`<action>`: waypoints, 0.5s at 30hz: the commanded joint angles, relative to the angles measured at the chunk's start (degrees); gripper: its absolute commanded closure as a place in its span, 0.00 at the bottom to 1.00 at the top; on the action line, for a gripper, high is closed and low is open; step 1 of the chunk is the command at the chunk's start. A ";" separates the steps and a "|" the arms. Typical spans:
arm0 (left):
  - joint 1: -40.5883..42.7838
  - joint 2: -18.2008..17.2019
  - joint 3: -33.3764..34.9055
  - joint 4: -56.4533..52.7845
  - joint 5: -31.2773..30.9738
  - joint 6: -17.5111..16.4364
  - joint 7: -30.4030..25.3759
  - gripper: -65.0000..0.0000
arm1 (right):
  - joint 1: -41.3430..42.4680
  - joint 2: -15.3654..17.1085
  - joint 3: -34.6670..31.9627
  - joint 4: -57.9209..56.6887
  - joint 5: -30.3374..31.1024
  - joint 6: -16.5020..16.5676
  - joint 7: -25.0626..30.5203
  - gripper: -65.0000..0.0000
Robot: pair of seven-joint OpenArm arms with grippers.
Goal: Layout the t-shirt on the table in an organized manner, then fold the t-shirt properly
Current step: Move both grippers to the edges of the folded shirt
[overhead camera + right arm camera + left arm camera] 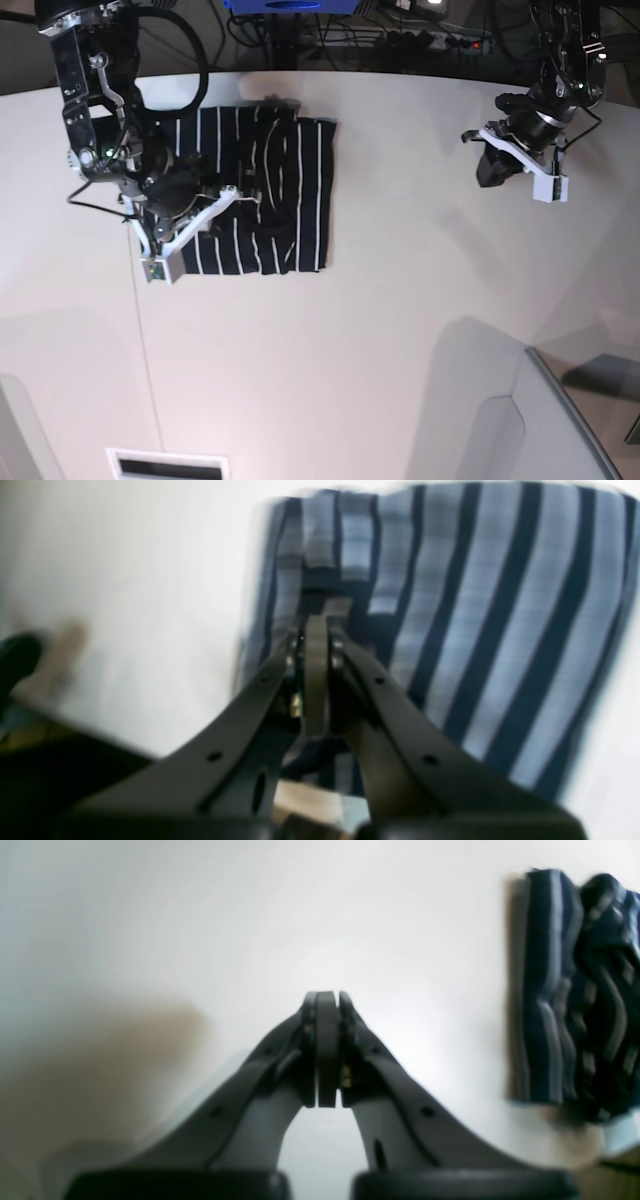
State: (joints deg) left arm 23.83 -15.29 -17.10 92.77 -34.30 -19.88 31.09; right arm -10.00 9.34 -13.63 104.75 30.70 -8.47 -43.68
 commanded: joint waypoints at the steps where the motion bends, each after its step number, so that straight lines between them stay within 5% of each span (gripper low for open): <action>1: -0.49 -0.32 0.62 1.95 -1.17 -0.82 -1.16 1.00 | -0.15 0.63 0.92 0.26 0.73 0.51 0.82 1.00; 2: -1.20 -0.14 1.76 2.48 -1.17 -0.82 -1.16 1.00 | -0.42 1.07 1.89 -0.09 0.73 0.69 0.82 1.00; 5: -2.60 1.97 4.66 2.48 -4.33 -0.91 -1.16 0.47 | -1.91 1.43 5.06 -1.14 0.64 4.47 0.82 1.00; 7: -3.66 2.94 6.07 2.39 -8.73 -1.00 -1.07 0.24 | -2.70 1.25 8.13 -1.85 0.55 7.19 0.82 1.00; 15: -16.14 3.38 23.83 -12.29 -20.60 -1.00 -1.16 0.18 | -5.43 1.34 17.45 -4.05 0.29 15.37 0.82 1.00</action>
State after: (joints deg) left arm 7.68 -11.70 7.03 79.59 -53.89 -20.01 30.61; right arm -15.88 10.11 3.46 99.74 30.57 6.70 -43.68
